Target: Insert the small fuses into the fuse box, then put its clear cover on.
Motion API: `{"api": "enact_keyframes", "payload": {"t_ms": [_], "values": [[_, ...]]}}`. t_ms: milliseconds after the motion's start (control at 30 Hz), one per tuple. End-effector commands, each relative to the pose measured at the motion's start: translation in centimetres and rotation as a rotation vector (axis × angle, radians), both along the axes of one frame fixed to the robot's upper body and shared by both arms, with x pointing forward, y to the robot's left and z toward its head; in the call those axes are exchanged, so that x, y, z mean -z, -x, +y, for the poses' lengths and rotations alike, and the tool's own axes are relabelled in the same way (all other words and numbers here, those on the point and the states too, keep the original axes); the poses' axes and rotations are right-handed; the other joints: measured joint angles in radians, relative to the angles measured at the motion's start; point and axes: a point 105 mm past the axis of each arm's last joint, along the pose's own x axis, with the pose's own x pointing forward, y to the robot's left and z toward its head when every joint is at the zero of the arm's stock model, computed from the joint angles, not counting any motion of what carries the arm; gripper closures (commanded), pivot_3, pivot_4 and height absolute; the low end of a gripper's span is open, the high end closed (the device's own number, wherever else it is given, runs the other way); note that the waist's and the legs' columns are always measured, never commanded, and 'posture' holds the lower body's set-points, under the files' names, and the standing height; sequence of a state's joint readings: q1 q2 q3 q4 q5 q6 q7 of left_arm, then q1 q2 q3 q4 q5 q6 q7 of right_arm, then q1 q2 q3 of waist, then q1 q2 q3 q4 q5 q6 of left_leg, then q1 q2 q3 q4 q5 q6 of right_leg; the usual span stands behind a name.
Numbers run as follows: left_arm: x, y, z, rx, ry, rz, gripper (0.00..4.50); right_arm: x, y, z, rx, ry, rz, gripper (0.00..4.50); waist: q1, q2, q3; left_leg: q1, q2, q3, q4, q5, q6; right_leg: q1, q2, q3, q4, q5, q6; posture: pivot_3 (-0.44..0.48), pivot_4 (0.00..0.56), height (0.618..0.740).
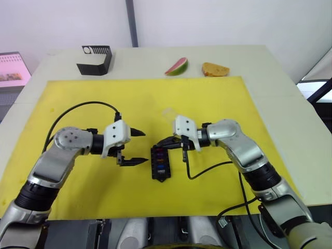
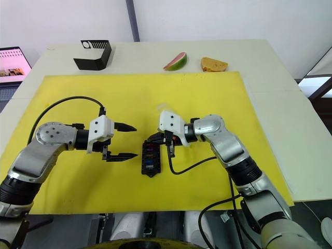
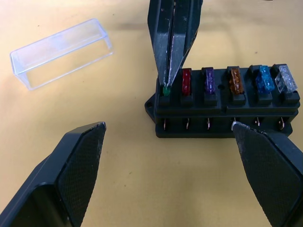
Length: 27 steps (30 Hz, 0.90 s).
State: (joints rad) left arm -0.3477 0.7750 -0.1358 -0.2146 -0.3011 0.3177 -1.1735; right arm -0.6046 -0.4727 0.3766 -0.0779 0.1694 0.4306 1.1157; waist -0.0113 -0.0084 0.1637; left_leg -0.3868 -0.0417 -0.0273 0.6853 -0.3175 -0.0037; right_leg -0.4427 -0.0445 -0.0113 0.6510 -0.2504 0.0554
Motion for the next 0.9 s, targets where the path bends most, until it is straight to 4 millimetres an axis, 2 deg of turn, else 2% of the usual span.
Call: {"api": "enact_keyframes", "payload": {"t_ms": [33,233,300,367,433,500,633,700,833,900], "values": [[-0.8,0.4,-0.6,0.041,0.01,-0.032,0.0,1.1,0.4,-0.5,0.012,0.036,0.025,4.47,0.001,0.0,0.0,0.0,0.0,0.0,0.0,0.0,0.0,0.0,0.0,0.0,0.0,0.0,0.0,0.0,0.15,0.74],[-1.1,0.7,-0.5,0.009,0.055,-0.03,0.0,-3.0,0.2,-0.8,0.065,-0.097,-0.04,4.47,0.001,0.0,0.0,0.0,0.0,0.0,0.0,0.0,0.0,0.0,0.0,0.0,0.0,0.0,0.0,0.0,0.15,0.74],[-1.2,1.0,0.0,-0.044,0.099,-0.018,0.0,-4.3,0.2,-1.7,0.119,-0.143,-0.052,4.47,0.0,0.0,0.0,0.0,0.0,0.0,0.0,0.0,0.0,0.0,0.0,0.0,0.0,0.0,0.0,0.0,0.15,0.74],[-1.4,1.4,0.9,-0.134,0.176,0.013,0.0,-5.2,0.0,-3.5,0.225,-0.185,-0.05,4.47,0.0,0.0,0.0,-0.001,0.0,0.0,0.0,0.0,0.001,-0.001,0.0,0.0,0.0,0.0,0.0,0.0,0.15,0.74],[-1.6,1.7,1.9,-0.244,0.261,0.047,0.0,-5.5,0.0,-5.9,0.342,-0.199,-0.05,3.94,0.002,0.0,0.0,-0.001,0.0,-0.001,0.0,-0.002,0.003,-0.001,0.0,0.0,0.0,0.0,0.0,0.0,0.15,0.74],[-1.7,1.9,2.9,-0.358,0.349,0.067,0.0,-5.4,0.7,-8.7,0.462,-0.211,-0.041,3.18,0.01,0.0,0.0,-0.001,0.0,-0.001,0.0,-0.003,0.005,0.0,0.0,0.0,0.0,0.0,0.0,0.0,0.15,0.74],[-2.2,1.9,4.2,-0.564,0.517,0.089,0.0,-4.6,2.0,-12.6,0.651,-0.209,-0.023,1.06,0.024,0.0,0.0,0.0,0.0,0.0,0.0,-0.004,0.007,0.001,0.0,0.0,-0.001,0.0,0.0,0.0,0.15,0.74],[-2.1,1.9,4.4,-0.601,0.529,0.093,0.0,-4.0,2.7,-14.5,0.757,-0.207,-0.006,0.03,0.026,-0.001,-0.001,0.001,0.0,-0.001,0.0,-0.004,0.006,0.002,0.0,0.0,-0.001,0.0,0.0,0.0,0.15,0.74],[-2.3,1.5,4.4,-0.602,0.526,0.09,0.0,-3.4,3.8,-15.4,0.838,-0.214,0.006,0.03,0.021,0.0,-0.001,0.004,0.0,0.0,0.0,-0.004,0.006,0.004,0.0,0.0,-0.001,0.0,0.0,0.0,0.15,0.74],[-2.3,1.1,3.7,-0.579,0.512,0.073,0.0,-3.4,3.3,-14.4,0.854,-0.237,0.009,0.03,0.017,0.0,-0.001,0.007,0.0,0.0,-0.001,-0.004,0.006,0.007,0.0,0.001,-0.001,0.0,0.0,0.0,0.15,0.74]]}}
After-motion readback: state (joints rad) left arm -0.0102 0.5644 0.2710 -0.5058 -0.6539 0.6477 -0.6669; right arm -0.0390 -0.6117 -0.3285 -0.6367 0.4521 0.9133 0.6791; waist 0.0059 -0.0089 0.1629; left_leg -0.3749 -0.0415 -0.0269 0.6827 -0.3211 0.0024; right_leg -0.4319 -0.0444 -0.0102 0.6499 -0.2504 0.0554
